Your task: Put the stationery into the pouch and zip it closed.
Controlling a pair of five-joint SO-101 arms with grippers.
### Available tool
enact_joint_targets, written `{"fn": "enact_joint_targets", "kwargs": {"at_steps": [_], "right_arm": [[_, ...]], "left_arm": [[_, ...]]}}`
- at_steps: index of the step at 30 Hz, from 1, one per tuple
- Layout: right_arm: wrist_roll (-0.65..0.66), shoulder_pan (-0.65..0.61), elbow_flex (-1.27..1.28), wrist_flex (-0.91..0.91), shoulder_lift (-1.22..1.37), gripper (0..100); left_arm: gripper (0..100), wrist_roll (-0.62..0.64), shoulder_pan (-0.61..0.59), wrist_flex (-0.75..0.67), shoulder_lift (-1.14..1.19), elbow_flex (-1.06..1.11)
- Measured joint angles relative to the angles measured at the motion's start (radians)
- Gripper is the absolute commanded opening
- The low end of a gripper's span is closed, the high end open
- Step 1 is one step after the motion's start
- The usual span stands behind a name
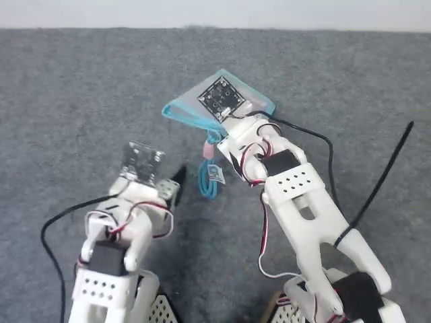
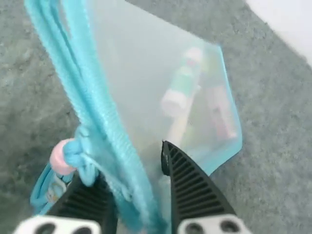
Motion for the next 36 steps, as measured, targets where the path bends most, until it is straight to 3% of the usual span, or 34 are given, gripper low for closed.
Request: {"fn": "enact_joint_targets", "kwargs": {"at_steps": [8, 18, 23, 30, 36], "right_arm": [[-0.041, -0.081, 0.037, 0.158, -0.158, 0.6], [-0.041, -0.135, 0.141, 0.164, -0.236, 0.6], [-0.041, -0.135, 0.141, 0.164, -0.238, 0.6], [-0.041, -0.135, 0.143, 0.164, -0.238, 0.6], [-0.043, -0.135, 0.144, 0.164, -0.238, 0.6]], "left_arm": [[20, 0.000, 0.080, -0.114, -0.012, 0.106], [20, 0.002, 0.123, -0.120, -0.014, 0.107], [20, 0.002, 0.123, -0.256, -0.015, 0.190], [1, 0.008, 0.123, -0.399, -0.017, 0.252], [1, 0.008, 0.129, -0.402, -0.017, 0.252]]}}
